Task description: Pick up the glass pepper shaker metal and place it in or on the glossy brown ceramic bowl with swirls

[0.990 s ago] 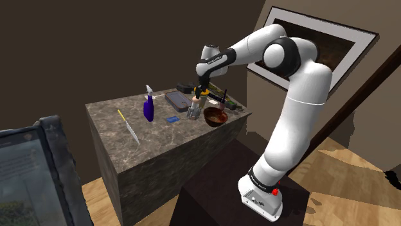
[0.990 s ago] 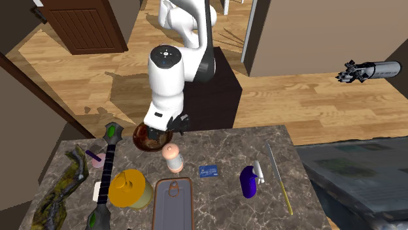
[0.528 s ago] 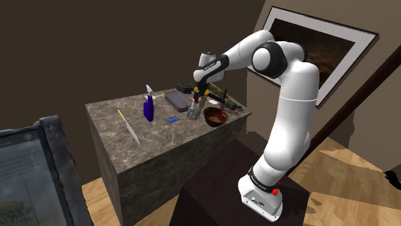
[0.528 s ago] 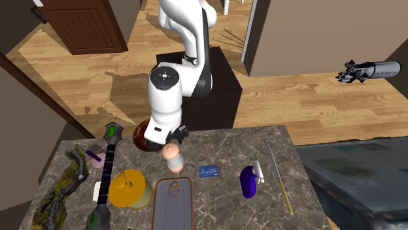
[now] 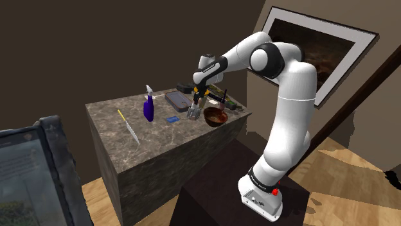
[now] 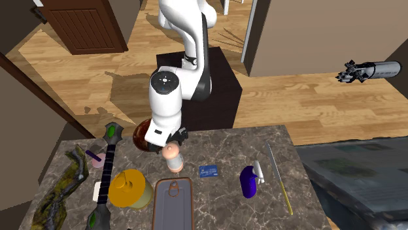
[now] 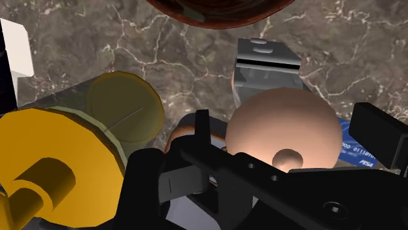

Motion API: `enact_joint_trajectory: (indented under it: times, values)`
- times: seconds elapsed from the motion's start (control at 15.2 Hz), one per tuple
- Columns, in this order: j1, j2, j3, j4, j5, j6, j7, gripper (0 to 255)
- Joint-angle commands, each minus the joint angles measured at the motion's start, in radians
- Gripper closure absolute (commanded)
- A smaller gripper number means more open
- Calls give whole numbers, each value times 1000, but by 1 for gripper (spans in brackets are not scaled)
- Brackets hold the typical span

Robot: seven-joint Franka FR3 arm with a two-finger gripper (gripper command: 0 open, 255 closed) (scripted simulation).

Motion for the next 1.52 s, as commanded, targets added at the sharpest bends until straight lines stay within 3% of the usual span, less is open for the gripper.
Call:
enact_joint_trajectory:
  times: [0.0,0.07,0.66,1.45]
  values:
    - [0,0,0,0,0,0,0,0]
    - [0,0,0,0,0,0,0,255]
    - [0,0,0,0,0,0,0,255]
    - [9,-102,-8,31,-12,-131,-6,255]
